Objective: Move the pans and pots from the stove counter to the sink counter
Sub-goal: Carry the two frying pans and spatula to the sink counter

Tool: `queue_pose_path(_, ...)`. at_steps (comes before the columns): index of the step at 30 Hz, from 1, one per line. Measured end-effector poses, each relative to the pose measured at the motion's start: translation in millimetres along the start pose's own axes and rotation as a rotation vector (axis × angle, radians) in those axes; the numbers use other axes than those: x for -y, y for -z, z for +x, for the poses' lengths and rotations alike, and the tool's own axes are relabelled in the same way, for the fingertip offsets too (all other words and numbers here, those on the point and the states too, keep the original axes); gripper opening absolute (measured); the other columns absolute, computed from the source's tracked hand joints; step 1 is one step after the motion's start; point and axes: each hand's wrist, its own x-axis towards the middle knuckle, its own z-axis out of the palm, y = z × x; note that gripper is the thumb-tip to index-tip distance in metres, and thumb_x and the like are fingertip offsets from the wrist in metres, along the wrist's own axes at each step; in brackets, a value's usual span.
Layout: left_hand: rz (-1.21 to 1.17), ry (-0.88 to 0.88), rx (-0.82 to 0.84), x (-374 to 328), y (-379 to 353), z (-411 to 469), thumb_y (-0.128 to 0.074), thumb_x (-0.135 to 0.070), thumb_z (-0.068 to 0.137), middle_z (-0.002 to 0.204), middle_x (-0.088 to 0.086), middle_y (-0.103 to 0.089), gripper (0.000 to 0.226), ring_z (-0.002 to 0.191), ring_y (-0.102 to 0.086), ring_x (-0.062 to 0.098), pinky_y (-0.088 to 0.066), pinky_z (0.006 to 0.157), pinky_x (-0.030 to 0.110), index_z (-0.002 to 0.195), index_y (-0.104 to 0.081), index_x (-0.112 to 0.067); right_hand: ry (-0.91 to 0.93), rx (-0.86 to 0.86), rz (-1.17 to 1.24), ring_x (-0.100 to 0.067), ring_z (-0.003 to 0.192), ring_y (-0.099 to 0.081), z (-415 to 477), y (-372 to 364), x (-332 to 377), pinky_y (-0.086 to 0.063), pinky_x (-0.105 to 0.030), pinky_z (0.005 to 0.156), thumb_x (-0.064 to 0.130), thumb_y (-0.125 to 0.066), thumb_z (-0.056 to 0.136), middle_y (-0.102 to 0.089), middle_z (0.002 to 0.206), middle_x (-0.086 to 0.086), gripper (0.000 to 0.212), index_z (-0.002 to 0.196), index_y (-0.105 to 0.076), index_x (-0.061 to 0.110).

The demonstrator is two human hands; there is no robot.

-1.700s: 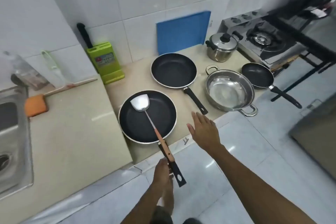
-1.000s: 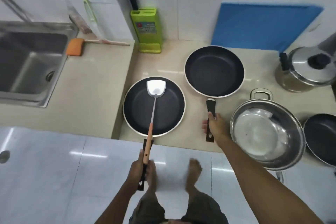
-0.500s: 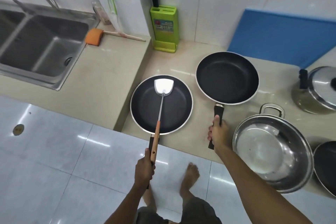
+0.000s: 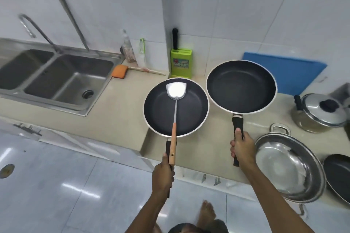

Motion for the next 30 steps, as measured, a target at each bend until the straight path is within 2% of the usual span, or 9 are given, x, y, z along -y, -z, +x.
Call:
queue_pose_path(6,-0.034,-0.075,-0.033,-5,101,2,-0.033,-0.049,0.107,0.055,0.005,-0.054,0.062,0.046,-0.045,0.019,-0.036,0.045,0.027,0.065,-0.057,-0.010,0.076,0.028,0.005,-0.018,0.044,-0.040,-88,-34,23,-0.034,-0.029,0.040,0.037,-0.042,0.107,-0.050,0.064,-0.012,0.036,0.088,-0.054,0.010)
queue_pose_path(11,-0.047,-0.106,-0.138,-2,211,8,-0.034,-0.051,0.107,0.063,0.010,-0.057,0.062,0.053,-0.050,0.022,-0.040,0.049,0.030,0.070,-0.058,-0.008,0.141,0.135,-0.015,-0.015,0.043,-0.042,-148,-99,38,-0.035,-0.028,0.038,0.035,-0.044,0.107,-0.051,0.063,-0.010,0.026,0.094,-0.059,0.018)
queue_pose_path(15,-0.072,-0.098,-0.231,6,293,16,-0.034,-0.051,0.107,0.068,0.012,-0.059,0.061,0.055,-0.052,0.021,-0.041,0.049,0.028,0.077,-0.060,-0.006,0.161,0.275,-0.024,-0.014,0.040,-0.040,-185,-175,52,-0.035,-0.027,0.038,0.032,-0.044,0.107,-0.049,0.063,-0.009,0.022,0.098,-0.059,0.019)
queue_pose_path(20,-0.168,-0.014,-0.367,19,392,30,-0.034,-0.053,0.106,0.067,0.011,-0.059,0.062,0.053,-0.050,0.019,-0.040,0.048,0.028,0.075,-0.060,-0.006,0.210,0.455,-0.092,-0.017,0.046,-0.044,-226,-281,72,-0.038,-0.030,0.042,0.032,-0.044,0.107,-0.052,0.065,-0.011,0.021,0.097,-0.060,0.023)
queue_pose_path(24,-0.254,0.046,-0.474,34,468,48,-0.035,-0.055,0.106,0.067,0.012,-0.059,0.063,0.052,-0.049,0.019,-0.040,0.048,0.027,0.074,-0.060,-0.006,0.217,0.575,-0.131,-0.013,0.041,-0.039,-253,-369,88,-0.034,-0.027,0.037,0.031,-0.044,0.107,-0.048,0.065,-0.011,0.024,0.095,-0.059,0.016)
queue_pose_path(30,-0.345,0.093,-0.632,41,596,103,-0.035,-0.051,0.106,0.062,0.009,-0.056,0.062,0.049,-0.047,0.018,-0.037,0.046,0.025,0.070,-0.058,-0.007,0.266,0.719,-0.179,-0.015,0.041,-0.039,-285,-519,111,-0.035,-0.028,0.040,0.032,-0.045,0.106,-0.049,0.056,-0.003,0.019,0.096,-0.060,0.025)
